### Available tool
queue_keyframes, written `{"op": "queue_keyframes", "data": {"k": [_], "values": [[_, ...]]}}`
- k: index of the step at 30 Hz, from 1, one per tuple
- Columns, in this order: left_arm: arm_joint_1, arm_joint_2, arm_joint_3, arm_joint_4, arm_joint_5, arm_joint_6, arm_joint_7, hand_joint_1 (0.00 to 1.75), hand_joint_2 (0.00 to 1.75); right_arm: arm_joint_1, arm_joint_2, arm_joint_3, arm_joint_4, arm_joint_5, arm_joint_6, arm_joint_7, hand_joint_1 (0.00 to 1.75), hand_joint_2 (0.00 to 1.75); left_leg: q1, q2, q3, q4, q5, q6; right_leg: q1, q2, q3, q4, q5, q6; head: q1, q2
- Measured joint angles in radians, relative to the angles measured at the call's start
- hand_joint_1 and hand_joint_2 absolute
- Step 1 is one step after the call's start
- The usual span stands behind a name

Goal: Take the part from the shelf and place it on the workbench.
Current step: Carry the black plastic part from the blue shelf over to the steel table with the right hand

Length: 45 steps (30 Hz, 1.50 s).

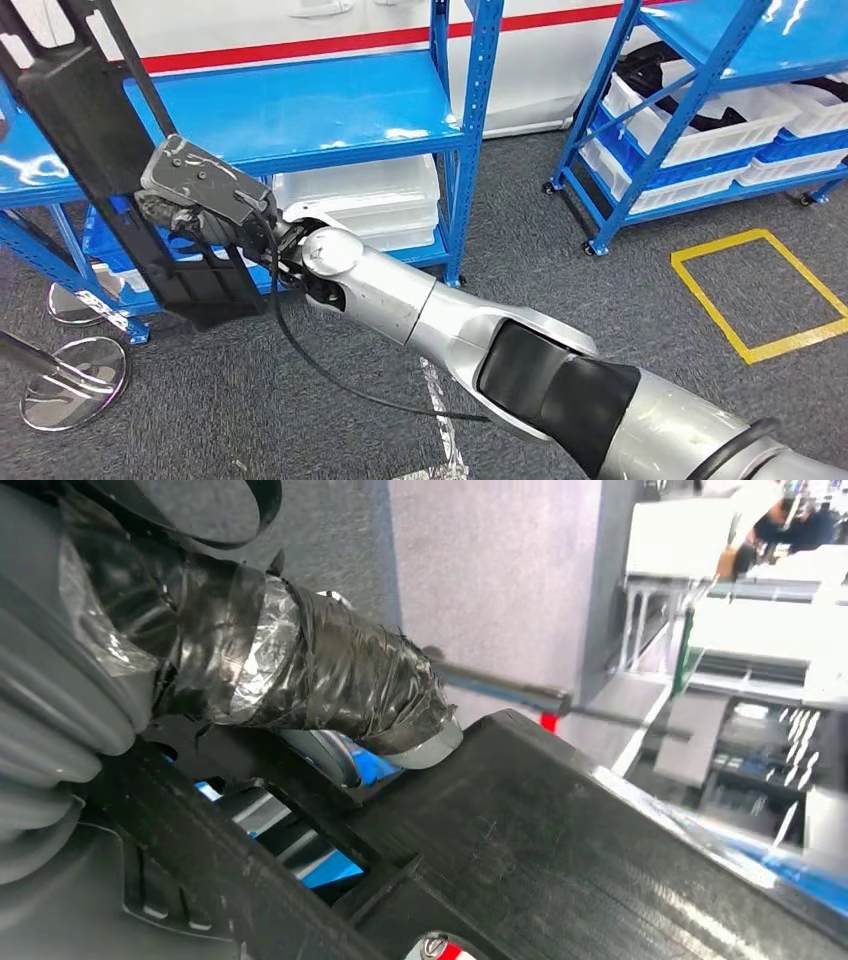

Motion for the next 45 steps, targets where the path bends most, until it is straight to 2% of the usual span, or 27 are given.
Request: {"op": "queue_keyframes", "data": {"k": [2,3,5,7,9,12,14,16,17,18,19,20,21,24,25,28,30,31,34,35,36,37,38,40,42,44,45], "values": [[0.0,0.0,0.0,0.0,0.001,0.0,0.0,0.0,1.75,0.004,-0.006,0.0,-0.004,0.002,-0.004,-0.002,1.75,1.75,-0.001,-0.019,-0.005,0.002,0.002,0.004,0.001,0.016,-0.063,0.132,-0.052,-0.001,0.001,0.0],[0.0,0.0,0.0,0.0,0.001,0.0,0.0,0.0,1.75,0.007,-0.009,0.0,-0.005,0.002,-0.007,-0.003,1.75,1.75,-0.001,-0.031,-0.007,0.004,0.002,0.005,0.001,0.018,-0.079,0.165,-0.056,-0.002,0.001,0.0],[0.001,0.0,0.0,0.0,0.002,0.0,0.0,0.0,1.75,0.011,-0.013,0.0,-0.007,0.002,-0.011,-0.004,1.75,1.75,-0.001,-0.056,-0.009,0.01,0.002,0.004,-0.001,0.024,-0.054,0.11,-0.009,-0.006,0.002,0.0],[0.001,0.0,0.0,0.0,0.002,0.0,0.0,0.0,1.75,0.01,-0.015,0.0,-0.011,0.002,-0.013,-0.004,1.75,1.75,-0.002,-0.079,-0.016,0.021,0.0,0.0,-0.005,0.055,0.01,-0.025,0.048,-0.01,0.001,0.0],[0.0,0.0,0.001,0.0,0.002,0.0,0.0,0.0,1.75,0.009,-0.018,0.0,-0.016,0.003,-0.012,-0.005,1.75,1.75,-0.002,-0.099,-0.027,0.03,0.001,-0.009,-0.008,0.078,0.042,-0.095,0.066,-0.011,0.001,0.0],[0.003,0.002,0.001,0.0,0.002,0.001,-0.001,0.0,1.75,0.009,-0.019,0.0,-0.02,0.004,-0.011,-0.005,1.75,1.75,0.001,-0.115,-0.039,0.031,0.005,-0.024,-0.01,0.054,0.045,-0.103,0.071,-0.018,0.001,0.0],[0.005,0.002,0.001,0.002,0.003,0.002,-0.002,0.0,1.75,0.008,-0.019,0.0,-0.024,0.004,-0.012,-0.006,1.75,1.75,-0.002,-0.081,-0.059,0.072,-0.021,-0.035,-0.016,0.033,0.048,-0.112,0.076,-0.027,-0.005,0.0],[0.005,0.003,0.001,0.003,0.006,0.002,-0.006,0.0,1.75,0.006,-0.02,0.0,-0.026,0.004,-0.013,-0.007,1.75,1.75,0.001,-0.031,-0.112,0.19,-0.082,-0.048,-0.015,0.013,0.049,-0.114,0.079,-0.032,-0.011,0.0],[0.004,0.004,0.001,0.003,0.008,0.002,-0.008,0.0,1.75,0.006,-0.021,0.0,-0.027,0.004,-0.013,-0.007,1.75,1.75,0.004,-0.018,-0.141,0.254,-0.107,-0.052,-0.014,0.001,0.049,-0.114,0.078,-0.032,-0.011,0.0],[0.004,0.005,0.001,0.003,0.01,0.002,-0.01,0.0,1.75,0.006,-0.023,0.0,-0.027,0.004,-0.013,-0.007,1.75,1.75,0.006,-0.012,-0.161,0.297,-0.117,-0.055,-0.014,-0.011,0.049,-0.114,0.078,-0.032,-0.011,0.0],[0.004,0.005,0.001,0.003,0.013,0.002,-0.011,0.0,1.75,0.007,-0.024,0.0,-0.028,0.005,-0.014,-0.008,1.75,1.75,0.008,-0.009,-0.163,0.302,-0.109,-0.056,-0.014,-0.023,0.049,-0.114,0.077,-0.032,-0.011,0.0],[0.004,0.005,0.001,0.003,0.014,0.002,-0.013,0.0,1.75,0.007,-0.026,-0.001,-0.03,0.006,-0.014,-0.009,1.75,1.75,0.009,-0.006,-0.146,0.269,-0.084,-0.055,-0.014,-0.035,0.05,-0.113,0.075,-0.031,-0.011,0.0],[0.003,0.006,0.001,0.003,0.016,0.002,-0.015,0.0,1.75,0.006,-0.027,-0.002,-0.033,0.01,-0.015,-0.011,1.75,1.75,0.008,0.006,-0.109,0.2,-0.048,-0.052,-0.014,-0.046,0.052,-0.113,0.073,-0.029,-0.011,0.0],[-0.003,0.008,0.001,0.003,0.021,0.003,-0.016,0.0,1.75,0.001,-0.031,-0.011,-0.048,0.021,-0.018,-0.017,1.75,1.75,-0.01,0.071,-0.02,0.03,0.0,-0.037,-0.006,-0.074,0.056,-0.115,0.069,-0.019,-0.012,0.0],[-0.005,0.009,0.001,0.003,0.021,0.004,-0.016,0.0,1.75,0.0,-0.031,-0.013,-0.05,0.022,-0.018,-0.017,1.75,1.75,-0.016,0.08,-0.016,0.02,-0.004,-0.033,-0.003,-0.077,0.055,-0.115,0.068,-0.018,-0.012,0.0],[-0.007,0.009,0.001,0.003,0.022,0.004,-0.016,0.0,1.75,-0.002,-0.032,-0.015,-0.052,0.023,-0.019,-0.018,1.75,1.75,-0.016,0.076,-0.016,0.019,-0.002,-0.029,-0.002,-0.079,0.054,-0.115,0.069,-0.017,-0.012,0.0],[-0.008,0.009,0.001,0.003,0.022,0.006,-0.016,0.0,1.75,-0.006,-0.034,-0.019,-0.057,0.027,-0.02,-0.018,1.75,1.75,-0.015,0.061,-0.021,0.021,-0.002,-0.024,-0.001,-0.091,0.057,-0.117,0.067,-0.012,-0.01,0.0],[-0.008,0.011,0.002,0.003,0.02,0.008,-0.014,0.0,1.75,-0.009,-0.04,-0.025,-0.066,0.034,-0.024,-0.017,1.75,1.75,-0.011,0.043,-0.022,0.018,0.001,-0.015,-0.002,-0.073,0.049,-0.094,0.049,-0.005,-0.009,0.0],[-0.007,0.015,0.003,0.003,0.013,0.013,-0.007,0.0,1.75,-0.016,-0.068,-0.054,-0.096,0.052,-0.035,-0.015,1.75,1.75,-0.003,-0.023,-0.021,0.007,0.011,0.01,-0.004,0.01,-0.034,0.095,-0.051,0.01,-0.005,0.0],[-0.007,0.016,0.003,0.003,0.012,0.013,-0.006,0.0,1.75,-0.015,-0.075,-0.06,-0.099,0.053,-0.035,-0.014,1.75,1.75,-0.003,-0.039,-0.022,0.008,0.012,0.012,-0.004,0.018,-0.063,0.15,-0.067,0.009,-0.005,0.0],[-0.007,0.016,0.003,0.003,0.012,0.013,-0.005,0.0,1.75,-0.014,-0.082,-0.065,-0.101,0.054,-0.035,-0.013,1.75,1.75,-0.004,-0.055,-0.022,0.01,0.012,0.012,-0.004,0.021,-0.075,0.169,-0.063,0.008,-0.004,0.0],[-0.006,0.017,0.003,0.003,0.011,0.013,-0.005,0.0,1.75,-0.012,-0.086,-0.069,-0.104,0.054,-0.035,-0.012,1.75,1.75,-0.004,-0.07,-0.023,0.012,0.012,0.012,-0.004,0.023,-0.071,0.155,-0.043,0.006,-0.004,0.0],[-0.006,0.018,0.004,0.003,0.011,0.013,-0.004,0.0,1.75,-0.011,-0.09,-0.073,-0.108,0.054,-0.035,-0.01,1.75,1.75,-0.004,-0.087,-0.023,0.017,0.011,0.011,-0.005,0.032,-0.046,0.097,-0.005,0.003,-0.004,0.0],[-0.006,0.019,0.004,0.003,0.011,0.013,-0.004,0.0,1.75,-0.014,-0.095,-0.083,-0.116,0.054,-0.035,-0.01,1.75,1.75,-0.003,-0.116,-0.03,0.028,0.008,0.005,-0.01,0.075,0.014,-0.036,0.053,-0.001,-0.006,0.0],[-0.007,0.021,0.004,0.003,0.01,0.013,-0.003,0.0,1.75,-0.017,-0.098,-0.093,-0.124,0.054,-0.035,-0.008,1.75,1.75,0.0,-0.14,-0.041,0.035,0.008,-0.007,-0.011,0.097,0.041,-0.098,0.069,-0.001,-0.007,0.0],[-0.005,0.024,0.004,0.003,0.009,0.014,-0.003,0.0,1.75,-0.018,-0.102,-0.099,-0.131,0.055,-0.035,-0.006,1.75,1.75,0.005,-0.158,-0.05,0.033,0.012,-0.019,-0.01,0.074,0.045,-0.105,0.072,-0.004,-0.006,0.0],[-0.002,0.024,0.004,0.003,0.009,0.014,-0.003,0.0,1.75,-0.018,-0.102,-0.101,-0.134,0.056,-0.036,-0.005,1.75,1.75,0.005,-0.154,-0.053,0.035,0.012,-0.024,-0.012,0.063,0.048,-0.11,0.075,-0.009,-0.007,0.0]]}}
